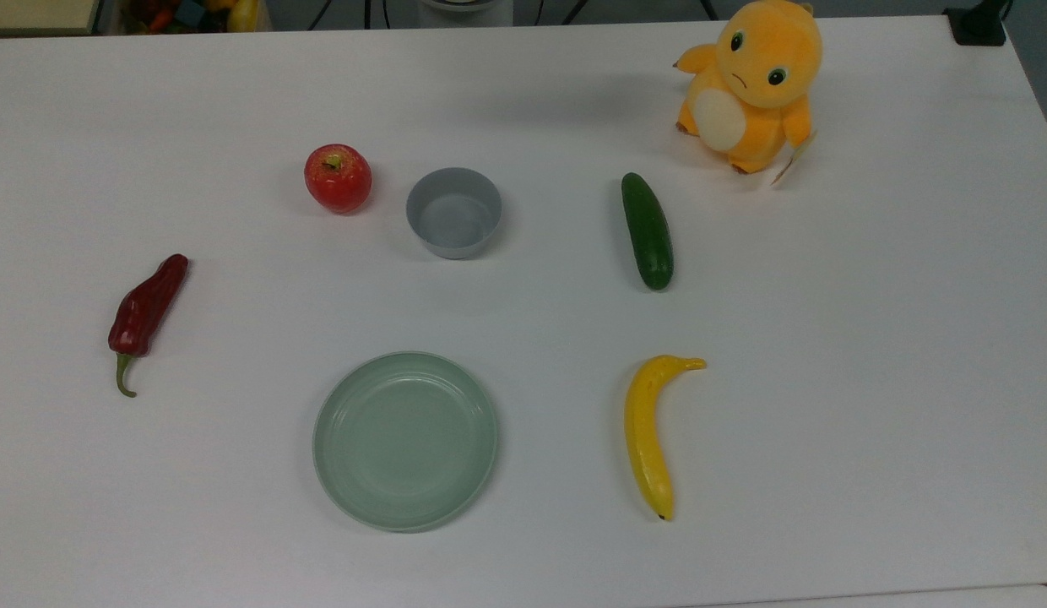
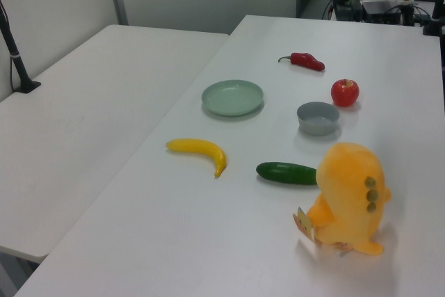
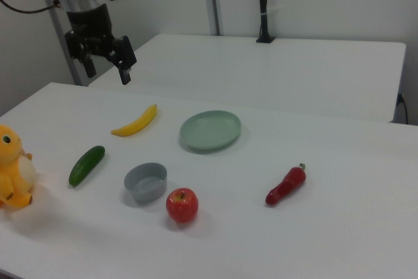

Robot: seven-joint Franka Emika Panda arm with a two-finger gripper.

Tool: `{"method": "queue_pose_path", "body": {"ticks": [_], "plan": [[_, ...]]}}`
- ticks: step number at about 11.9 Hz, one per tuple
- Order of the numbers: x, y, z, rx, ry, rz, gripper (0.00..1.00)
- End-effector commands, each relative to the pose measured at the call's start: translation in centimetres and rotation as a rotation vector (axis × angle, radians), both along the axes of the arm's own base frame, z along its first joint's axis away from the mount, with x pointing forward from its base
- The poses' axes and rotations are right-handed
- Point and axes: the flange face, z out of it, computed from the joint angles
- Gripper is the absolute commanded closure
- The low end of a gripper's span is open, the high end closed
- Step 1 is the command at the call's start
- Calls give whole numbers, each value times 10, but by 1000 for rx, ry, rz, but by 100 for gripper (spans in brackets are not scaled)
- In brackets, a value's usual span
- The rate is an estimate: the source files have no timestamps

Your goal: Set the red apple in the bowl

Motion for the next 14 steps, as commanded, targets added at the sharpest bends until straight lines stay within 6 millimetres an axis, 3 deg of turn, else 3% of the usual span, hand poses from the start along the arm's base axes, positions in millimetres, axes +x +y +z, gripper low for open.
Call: {"method": "queue_pose_path", "body": {"ticks": [1,14], "plan": [[0,-1,0,-17,-13,13,0],[-1,-10,-4,-17,9,18,0]]}}
